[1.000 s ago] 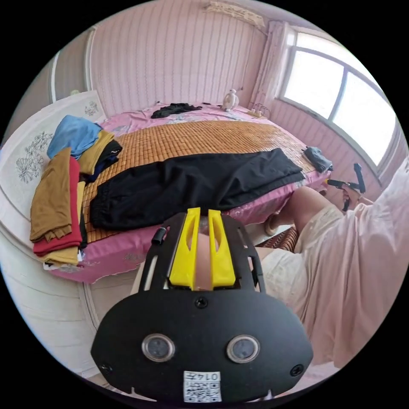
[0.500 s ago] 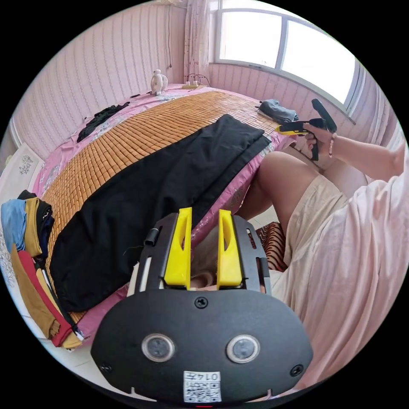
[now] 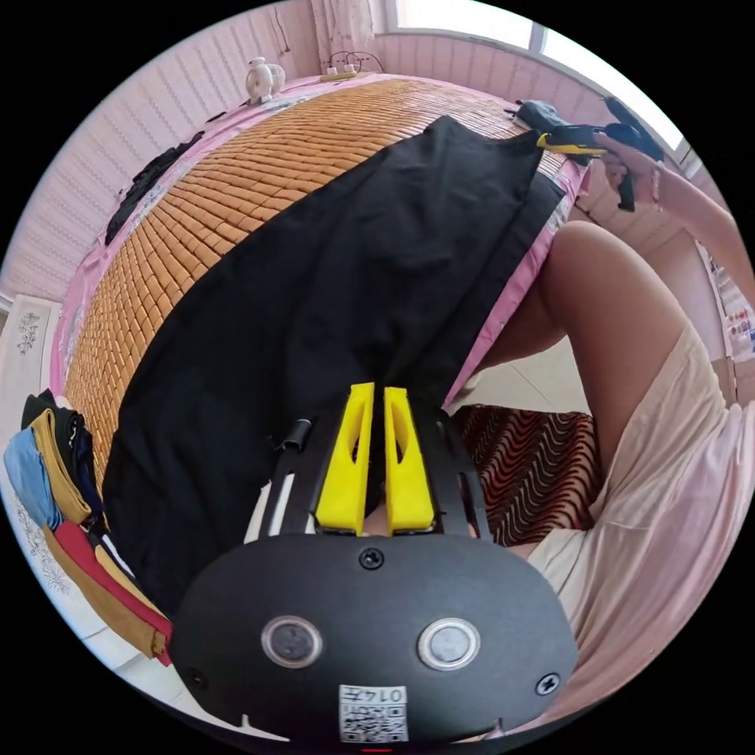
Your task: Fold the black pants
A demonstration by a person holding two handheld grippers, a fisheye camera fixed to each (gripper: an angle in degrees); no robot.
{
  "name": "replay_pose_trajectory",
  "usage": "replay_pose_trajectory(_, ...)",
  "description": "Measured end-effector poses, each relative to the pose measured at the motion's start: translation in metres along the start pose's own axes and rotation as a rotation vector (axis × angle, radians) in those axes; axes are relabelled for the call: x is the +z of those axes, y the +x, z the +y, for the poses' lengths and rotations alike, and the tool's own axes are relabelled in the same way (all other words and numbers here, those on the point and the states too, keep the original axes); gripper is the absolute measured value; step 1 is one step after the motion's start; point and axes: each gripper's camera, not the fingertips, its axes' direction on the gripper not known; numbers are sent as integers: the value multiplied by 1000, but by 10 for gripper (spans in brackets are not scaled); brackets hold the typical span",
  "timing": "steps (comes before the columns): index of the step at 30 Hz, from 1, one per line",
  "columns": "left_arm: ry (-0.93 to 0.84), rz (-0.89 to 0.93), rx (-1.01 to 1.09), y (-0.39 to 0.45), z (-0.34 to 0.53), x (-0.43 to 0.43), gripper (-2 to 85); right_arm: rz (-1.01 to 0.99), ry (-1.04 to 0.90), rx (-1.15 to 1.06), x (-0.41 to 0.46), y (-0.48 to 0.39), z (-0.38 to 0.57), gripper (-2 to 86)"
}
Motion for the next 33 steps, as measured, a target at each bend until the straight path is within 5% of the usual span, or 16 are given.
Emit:
replay_pose_trajectory(4,130,-24,-8,-1,8,-48,-5,-108,149,-24,-55,7,9,11)
replay_pose_trajectory(8,249,17,28,2,32,-73,-6,-22,-12,94,-20,55,32,32)
replay_pose_trajectory(15,77,80,-46,2,52,-32,1,-4,-40,221,32,96,58,134)
replay_pose_trajectory(21,63,147,-145,-7,74,-29,1,-66,-159,173,65,78,39,38)
replay_pose_trajectory(28,137,156,-184,-15,106,-44,7,-69,87,-46,14,33,7,16)
replay_pose_trajectory(33,213,162,-191,-15,134,-56,31,131,147,171,14,70,9,36)
